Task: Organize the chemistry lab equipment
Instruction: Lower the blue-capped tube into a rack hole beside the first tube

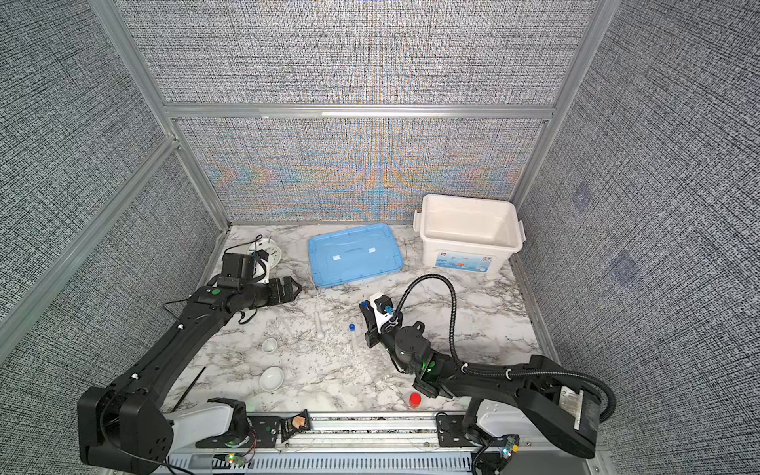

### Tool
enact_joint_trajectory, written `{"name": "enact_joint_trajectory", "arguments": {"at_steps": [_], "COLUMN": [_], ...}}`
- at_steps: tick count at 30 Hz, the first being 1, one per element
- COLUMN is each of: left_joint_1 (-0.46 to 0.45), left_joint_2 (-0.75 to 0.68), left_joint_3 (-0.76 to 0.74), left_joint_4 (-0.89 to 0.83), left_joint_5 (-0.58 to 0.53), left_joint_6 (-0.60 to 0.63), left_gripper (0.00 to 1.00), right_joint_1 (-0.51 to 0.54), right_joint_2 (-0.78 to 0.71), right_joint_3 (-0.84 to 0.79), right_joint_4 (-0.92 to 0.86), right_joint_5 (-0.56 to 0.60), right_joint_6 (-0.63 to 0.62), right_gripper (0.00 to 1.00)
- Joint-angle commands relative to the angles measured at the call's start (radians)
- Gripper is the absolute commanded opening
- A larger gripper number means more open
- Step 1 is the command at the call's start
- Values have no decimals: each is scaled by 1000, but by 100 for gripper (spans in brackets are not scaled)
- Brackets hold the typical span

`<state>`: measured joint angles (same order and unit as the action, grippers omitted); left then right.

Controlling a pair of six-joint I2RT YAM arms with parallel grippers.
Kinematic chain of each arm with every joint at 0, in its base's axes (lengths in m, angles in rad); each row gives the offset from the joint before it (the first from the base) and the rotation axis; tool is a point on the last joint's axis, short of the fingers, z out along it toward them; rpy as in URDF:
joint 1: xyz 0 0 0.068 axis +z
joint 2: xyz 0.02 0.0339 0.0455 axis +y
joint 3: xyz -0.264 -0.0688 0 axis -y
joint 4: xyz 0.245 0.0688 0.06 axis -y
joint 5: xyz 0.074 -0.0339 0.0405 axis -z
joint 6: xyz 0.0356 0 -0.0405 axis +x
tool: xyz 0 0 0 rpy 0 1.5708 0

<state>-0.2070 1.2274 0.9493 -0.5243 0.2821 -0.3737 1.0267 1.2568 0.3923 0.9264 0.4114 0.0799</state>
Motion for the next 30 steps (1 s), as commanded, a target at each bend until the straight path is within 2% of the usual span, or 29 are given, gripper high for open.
{"name": "enact_joint_trajectory", "arguments": {"at_steps": [1, 5, 13, 21, 30], "left_joint_1": [0, 0, 0, 0, -1], "left_joint_2": [-6, -14, -10, -9, -41], "left_joint_3": [11, 27, 34, 36, 49], "left_joint_4": [9, -15, -26, -33, -63], "left_joint_5": [12, 5, -38, -14, -27], "left_joint_6": [14, 20, 15, 14, 45], "left_gripper": [98, 98, 98, 98, 98], "right_joint_1": [4, 6, 10, 14, 17], "right_joint_2": [26, 60, 85, 124, 147], "right_joint_3": [-10, -44, -23, -7, -19], "right_joint_4": [129, 205, 179, 184, 216], "right_joint_5": [50, 76, 52, 73, 73], "right_joint_6": [-26, -29, -14, -64, -41], "right_gripper": [17, 17, 17, 17, 17]}}
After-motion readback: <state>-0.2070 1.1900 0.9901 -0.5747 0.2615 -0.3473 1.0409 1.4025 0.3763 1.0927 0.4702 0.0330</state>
